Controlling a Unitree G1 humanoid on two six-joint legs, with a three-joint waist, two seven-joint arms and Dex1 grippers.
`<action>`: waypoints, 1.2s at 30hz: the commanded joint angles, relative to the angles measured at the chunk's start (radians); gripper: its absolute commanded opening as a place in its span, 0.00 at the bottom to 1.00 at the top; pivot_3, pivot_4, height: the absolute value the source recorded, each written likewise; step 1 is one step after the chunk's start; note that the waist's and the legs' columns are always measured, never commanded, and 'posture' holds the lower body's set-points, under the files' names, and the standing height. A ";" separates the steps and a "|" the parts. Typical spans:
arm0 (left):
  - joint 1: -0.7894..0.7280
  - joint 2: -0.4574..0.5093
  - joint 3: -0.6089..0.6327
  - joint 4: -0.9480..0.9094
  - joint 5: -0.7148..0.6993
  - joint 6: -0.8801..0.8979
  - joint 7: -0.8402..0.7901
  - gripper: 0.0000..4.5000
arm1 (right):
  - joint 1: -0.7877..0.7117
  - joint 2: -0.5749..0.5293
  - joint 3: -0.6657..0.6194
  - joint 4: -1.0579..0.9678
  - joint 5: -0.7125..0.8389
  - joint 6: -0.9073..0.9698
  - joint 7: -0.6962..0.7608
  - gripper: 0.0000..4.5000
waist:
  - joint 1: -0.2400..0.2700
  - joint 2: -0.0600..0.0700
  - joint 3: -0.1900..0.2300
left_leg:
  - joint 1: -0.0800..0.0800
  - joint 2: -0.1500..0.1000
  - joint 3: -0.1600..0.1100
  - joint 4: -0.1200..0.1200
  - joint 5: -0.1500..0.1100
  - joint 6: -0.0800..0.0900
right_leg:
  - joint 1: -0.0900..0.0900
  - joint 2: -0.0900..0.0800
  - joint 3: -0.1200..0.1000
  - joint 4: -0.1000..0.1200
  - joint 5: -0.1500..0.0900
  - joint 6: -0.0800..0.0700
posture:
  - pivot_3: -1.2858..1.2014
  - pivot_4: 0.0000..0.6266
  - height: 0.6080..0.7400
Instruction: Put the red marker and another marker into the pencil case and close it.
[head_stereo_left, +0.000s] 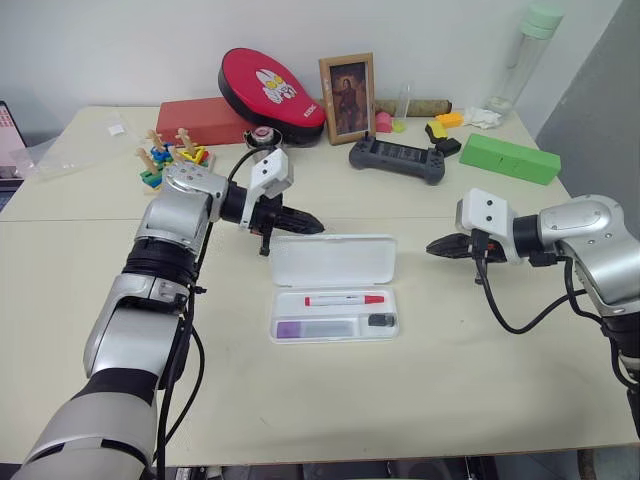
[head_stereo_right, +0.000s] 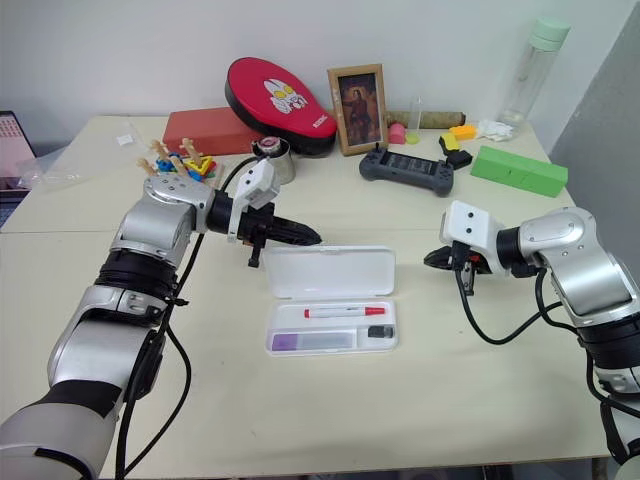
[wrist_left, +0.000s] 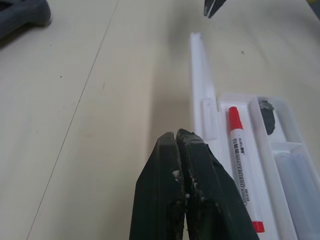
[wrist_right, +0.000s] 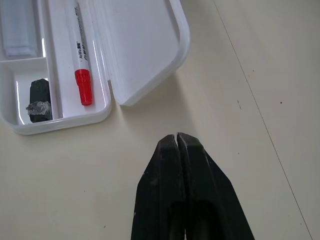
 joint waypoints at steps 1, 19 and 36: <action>0.042 0.025 -0.007 -0.133 -0.040 0.059 -0.032 0.03 | 0.002 -0.014 -0.041 -0.029 0.003 -0.015 -0.003 0.00 | 0.000 0.000 0.000 | 0.000 0.000 0.000 0.000 0.000 0.000 | 0.000 0.000 0.000 0.000 0.000 0.000 | 0.52 0.24 1.00; -0.022 -0.013 0.075 -0.079 -0.080 0.049 0.150 0.03 | 0.001 -0.010 -0.041 -0.024 0.001 -0.022 -0.007 0.00 | 0.000 0.000 0.000 | 0.000 0.000 0.000 0.000 0.000 0.000 | 0.000 0.000 0.000 0.000 0.000 0.000 | 0.52 0.24 1.00; -0.112 -0.070 -0.043 0.301 0.076 -0.173 0.069 0.03 | 0.014 -0.017 -0.047 -0.041 0.001 -0.023 -0.024 0.00 | 0.000 0.000 0.000 | 0.000 0.000 0.000 0.000 0.000 0.000 | 0.000 0.000 0.000 0.000 0.000 0.000 | 0.52 0.24 1.00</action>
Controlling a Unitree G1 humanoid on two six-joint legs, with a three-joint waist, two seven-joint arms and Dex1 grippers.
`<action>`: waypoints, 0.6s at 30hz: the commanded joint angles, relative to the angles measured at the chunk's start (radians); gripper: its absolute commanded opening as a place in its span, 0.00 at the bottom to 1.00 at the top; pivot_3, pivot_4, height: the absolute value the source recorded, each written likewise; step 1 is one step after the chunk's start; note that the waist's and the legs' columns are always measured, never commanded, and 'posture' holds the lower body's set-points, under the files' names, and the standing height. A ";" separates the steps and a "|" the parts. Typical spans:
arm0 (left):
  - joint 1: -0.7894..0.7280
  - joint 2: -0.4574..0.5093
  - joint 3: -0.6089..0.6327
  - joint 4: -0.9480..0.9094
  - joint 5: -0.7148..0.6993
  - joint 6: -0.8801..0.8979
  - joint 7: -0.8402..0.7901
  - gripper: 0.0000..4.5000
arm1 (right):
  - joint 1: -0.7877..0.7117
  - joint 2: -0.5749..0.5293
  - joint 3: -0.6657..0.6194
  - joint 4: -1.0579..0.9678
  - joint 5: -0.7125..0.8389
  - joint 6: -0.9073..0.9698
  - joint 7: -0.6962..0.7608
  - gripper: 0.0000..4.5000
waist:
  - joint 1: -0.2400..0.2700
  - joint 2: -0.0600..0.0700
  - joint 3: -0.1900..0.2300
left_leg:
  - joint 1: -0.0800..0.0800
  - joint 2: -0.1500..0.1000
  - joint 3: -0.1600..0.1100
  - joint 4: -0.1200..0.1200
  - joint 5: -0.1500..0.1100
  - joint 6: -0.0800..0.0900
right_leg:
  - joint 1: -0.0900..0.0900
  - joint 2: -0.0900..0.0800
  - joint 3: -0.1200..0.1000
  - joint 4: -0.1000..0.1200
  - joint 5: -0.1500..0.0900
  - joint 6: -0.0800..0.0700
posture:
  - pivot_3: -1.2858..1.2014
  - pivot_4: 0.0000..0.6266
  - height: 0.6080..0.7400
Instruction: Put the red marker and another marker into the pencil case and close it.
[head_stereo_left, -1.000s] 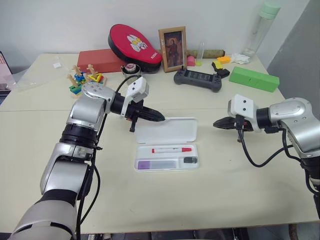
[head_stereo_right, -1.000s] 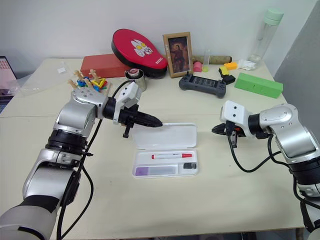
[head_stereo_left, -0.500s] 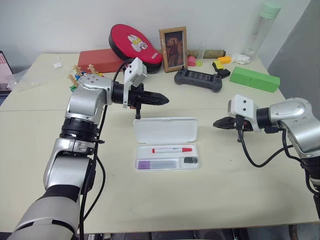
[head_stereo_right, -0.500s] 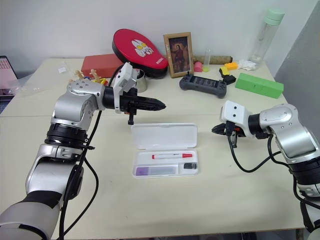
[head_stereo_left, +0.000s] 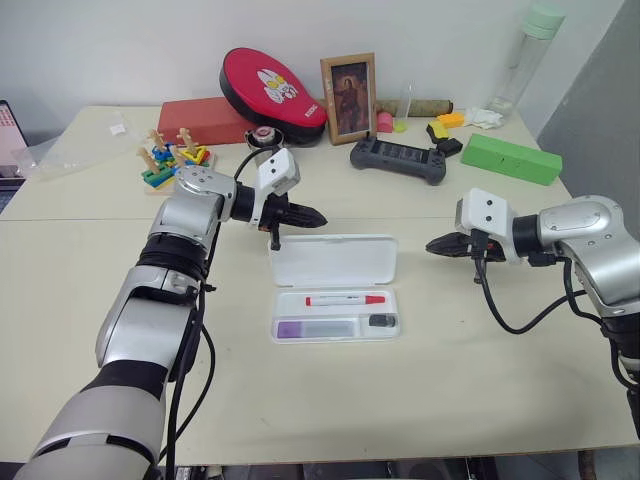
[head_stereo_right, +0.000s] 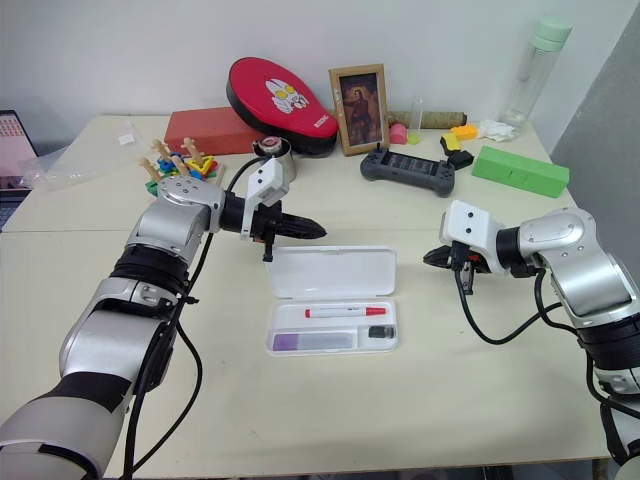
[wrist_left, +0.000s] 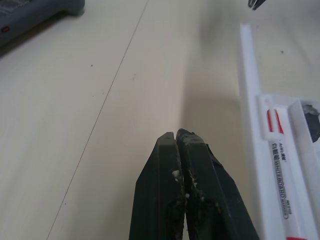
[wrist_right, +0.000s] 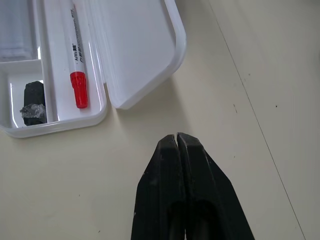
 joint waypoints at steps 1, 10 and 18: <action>-0.017 -0.005 -0.036 0.009 0.029 -0.035 -0.079 0.03 | 0.013 -0.019 -0.048 -0.045 0.004 -0.007 -0.006 0.00 | 0.000 0.000 0.000 | 0.000 0.000 0.000 0.000 0.000 0.000 | 0.000 0.000 0.000 0.000 0.000 0.000 | 0.52 0.24 1.00; 0.074 0.022 -0.060 -0.198 0.009 0.045 -0.186 0.03 | 0.025 -0.016 -0.053 -0.056 0.003 -0.003 -0.019 0.00 | -0.001 0.000 0.000 | 0.000 0.000 0.000 0.000 0.000 0.000 | 0.001 0.000 0.000 0.000 0.000 0.000 | 0.52 0.24 1.00; 0.202 0.098 -0.071 -0.491 -0.064 0.215 -0.195 0.03 | 0.029 -0.014 -0.050 -0.060 0.003 -0.004 -0.021 0.00 | -0.003 0.000 0.000 | 0.000 0.000 0.000 0.000 0.000 0.000 | 0.001 0.000 0.000 0.001 0.000 0.000 | 0.52 0.24 1.00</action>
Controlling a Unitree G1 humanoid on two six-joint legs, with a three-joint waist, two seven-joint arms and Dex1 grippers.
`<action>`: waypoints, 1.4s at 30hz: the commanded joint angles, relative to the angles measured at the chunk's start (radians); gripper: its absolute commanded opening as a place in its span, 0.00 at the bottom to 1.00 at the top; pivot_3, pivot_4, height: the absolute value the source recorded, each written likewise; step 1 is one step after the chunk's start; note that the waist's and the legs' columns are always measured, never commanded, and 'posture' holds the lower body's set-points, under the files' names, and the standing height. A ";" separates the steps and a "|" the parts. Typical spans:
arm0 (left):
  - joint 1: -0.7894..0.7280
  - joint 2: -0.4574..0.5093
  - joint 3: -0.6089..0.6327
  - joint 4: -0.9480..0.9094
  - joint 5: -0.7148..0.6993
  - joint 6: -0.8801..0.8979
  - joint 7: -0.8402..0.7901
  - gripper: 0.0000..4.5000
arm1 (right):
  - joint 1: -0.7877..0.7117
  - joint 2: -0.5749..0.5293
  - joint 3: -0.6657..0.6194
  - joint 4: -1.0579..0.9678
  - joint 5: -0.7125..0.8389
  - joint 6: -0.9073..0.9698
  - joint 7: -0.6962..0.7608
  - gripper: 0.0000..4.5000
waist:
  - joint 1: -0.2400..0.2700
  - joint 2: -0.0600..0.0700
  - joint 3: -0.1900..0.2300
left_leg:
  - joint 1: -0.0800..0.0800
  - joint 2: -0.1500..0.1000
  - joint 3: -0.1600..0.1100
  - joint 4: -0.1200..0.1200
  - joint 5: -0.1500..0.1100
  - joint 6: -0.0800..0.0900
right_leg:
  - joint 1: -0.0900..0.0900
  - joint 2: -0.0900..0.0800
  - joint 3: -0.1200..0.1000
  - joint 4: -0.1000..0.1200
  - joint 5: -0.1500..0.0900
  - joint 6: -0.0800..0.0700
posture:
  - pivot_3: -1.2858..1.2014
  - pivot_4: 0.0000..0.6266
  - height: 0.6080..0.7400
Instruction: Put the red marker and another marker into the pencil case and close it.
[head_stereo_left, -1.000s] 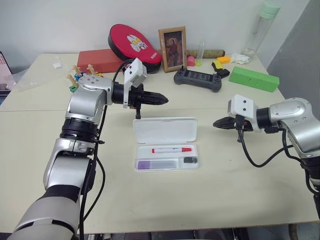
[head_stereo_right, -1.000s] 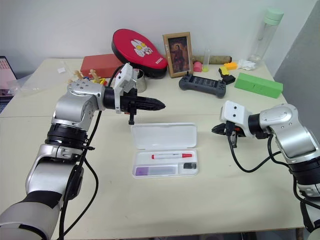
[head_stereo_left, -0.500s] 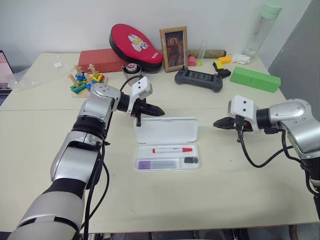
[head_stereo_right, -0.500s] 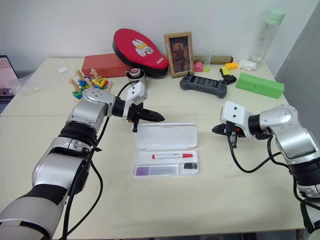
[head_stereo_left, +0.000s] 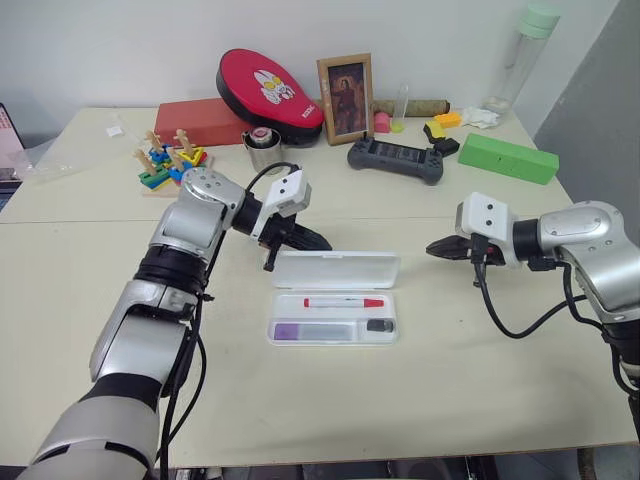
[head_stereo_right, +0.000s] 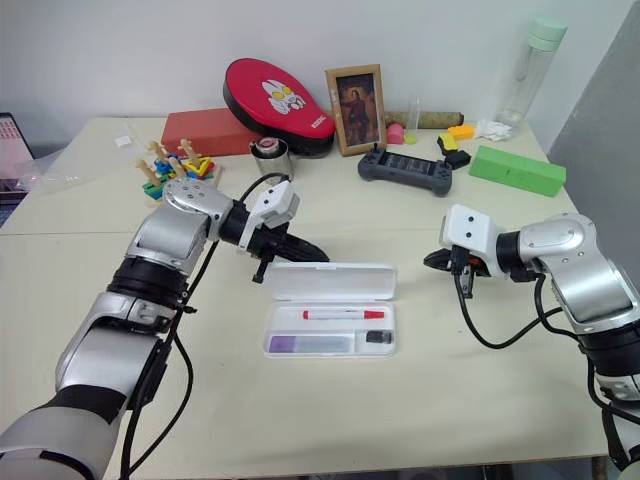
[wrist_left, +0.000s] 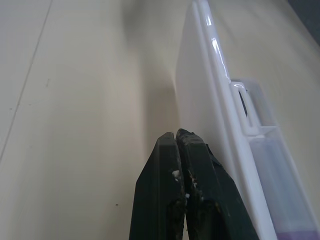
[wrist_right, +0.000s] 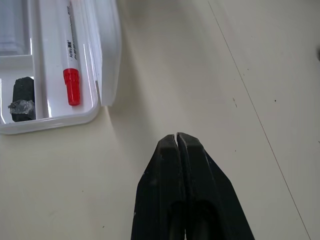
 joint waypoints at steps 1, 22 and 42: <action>0.064 0.039 -0.009 -0.136 -0.035 0.073 -0.004 0.03 | -0.001 -0.014 -0.038 -0.028 0.003 -0.008 0.002 0.00 | 0.000 0.000 0.000 | 0.000 0.000 0.000 0.000 0.000 0.000 | 0.000 0.000 0.000 0.000 0.000 0.000 | 0.52 0.24 1.00; 0.262 0.075 -0.027 -0.455 -0.144 0.251 0.105 0.03 | 0.045 -0.068 -0.083 -0.186 0.097 0.043 0.077 0.00 | 0.004 0.000 0.000 | 0.000 0.000 0.000 0.000 0.000 0.000 | 0.000 0.000 0.000 0.000 0.000 0.000 | 0.52 0.24 1.00; 0.342 0.090 -0.149 -0.394 -0.002 0.018 0.170 0.03 | 0.097 -0.102 -0.107 -0.310 0.187 0.110 0.087 0.00 | 0.006 0.000 0.000 | 0.000 0.000 0.000 0.001 0.000 0.000 | 0.001 0.000 0.000 0.000 0.000 0.000 | 0.52 0.24 1.00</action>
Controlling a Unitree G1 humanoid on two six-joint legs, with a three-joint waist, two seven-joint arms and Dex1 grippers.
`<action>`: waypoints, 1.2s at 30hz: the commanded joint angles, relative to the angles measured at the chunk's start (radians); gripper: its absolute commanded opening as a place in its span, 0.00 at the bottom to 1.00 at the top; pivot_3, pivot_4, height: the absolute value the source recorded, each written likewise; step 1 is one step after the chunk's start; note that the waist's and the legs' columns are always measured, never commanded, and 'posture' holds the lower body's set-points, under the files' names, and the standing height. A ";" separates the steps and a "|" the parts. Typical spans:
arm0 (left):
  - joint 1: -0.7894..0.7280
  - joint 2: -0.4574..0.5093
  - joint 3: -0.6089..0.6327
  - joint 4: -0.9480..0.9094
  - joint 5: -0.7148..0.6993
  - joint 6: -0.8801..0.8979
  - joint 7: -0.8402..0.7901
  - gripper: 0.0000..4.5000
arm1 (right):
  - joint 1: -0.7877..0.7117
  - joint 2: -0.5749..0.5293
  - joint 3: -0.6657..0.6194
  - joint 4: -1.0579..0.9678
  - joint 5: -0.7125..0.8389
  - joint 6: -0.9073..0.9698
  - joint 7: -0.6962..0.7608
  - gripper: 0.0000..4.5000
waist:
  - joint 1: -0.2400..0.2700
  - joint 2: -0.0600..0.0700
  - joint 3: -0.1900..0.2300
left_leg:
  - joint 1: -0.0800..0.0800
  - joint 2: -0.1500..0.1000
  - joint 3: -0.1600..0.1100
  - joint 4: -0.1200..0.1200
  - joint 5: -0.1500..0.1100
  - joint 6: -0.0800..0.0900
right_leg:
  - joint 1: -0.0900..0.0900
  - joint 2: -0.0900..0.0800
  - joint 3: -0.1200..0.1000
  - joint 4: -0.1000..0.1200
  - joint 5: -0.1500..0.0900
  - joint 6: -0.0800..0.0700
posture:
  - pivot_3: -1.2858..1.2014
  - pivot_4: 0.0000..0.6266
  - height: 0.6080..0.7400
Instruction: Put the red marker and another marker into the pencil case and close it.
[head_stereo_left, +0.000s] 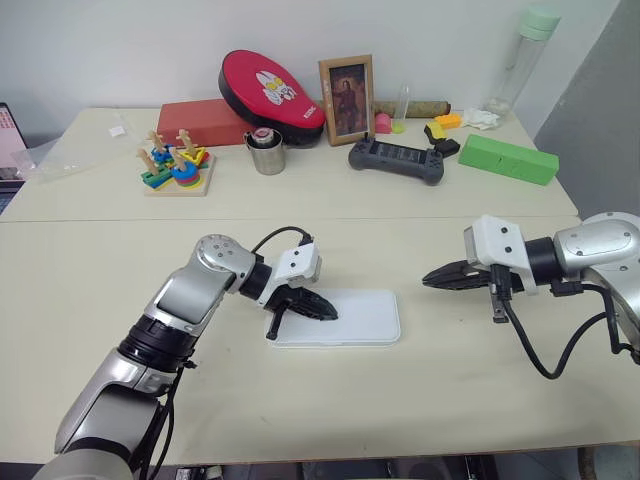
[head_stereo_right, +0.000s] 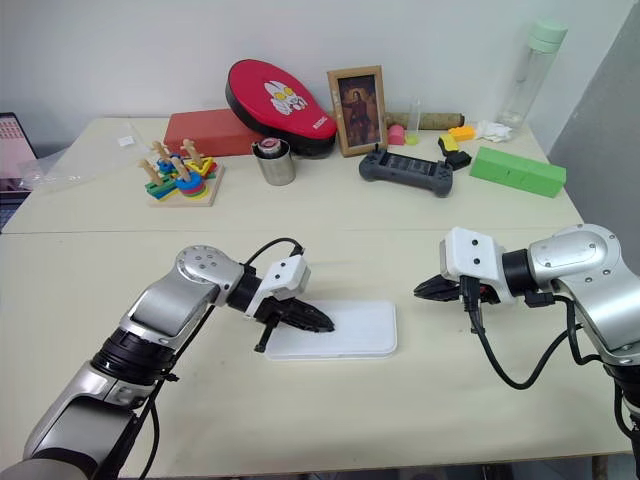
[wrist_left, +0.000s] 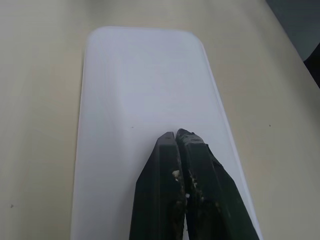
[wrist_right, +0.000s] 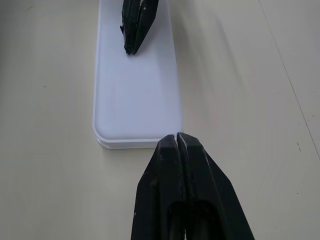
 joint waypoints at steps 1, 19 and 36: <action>0.022 0.017 -0.048 0.033 0.071 -0.075 0.019 0.03 | -0.019 -0.004 -0.023 -0.027 0.014 0.005 -0.010 0.00 | 0.000 0.000 0.000 | 0.000 0.000 0.000 0.000 0.000 0.000 | 0.000 0.000 0.000 0.000 0.000 0.000 | 0.52 0.24 1.00; 0.033 0.013 0.195 -0.137 -0.232 0.200 0.082 0.03 | -0.042 0.016 -0.042 -0.007 0.049 0.049 -0.033 0.00 | -0.001 0.004 -0.003 | 0.007 0.000 0.000 0.000 0.002 0.002 | 0.008 0.000 0.000 -0.001 0.000 0.002 | 0.52 0.24 1.00; 0.459 -0.056 0.644 -0.404 -0.213 0.184 0.700 0.03 | 0.157 0.134 -0.126 0.141 0.030 0.028 -0.240 0.00 | 0.002 0.003 -0.003 | 0.006 0.000 0.000 -0.001 0.002 0.002 | 0.006 0.000 0.001 -0.001 0.001 0.000 | 0.52 0.24 1.00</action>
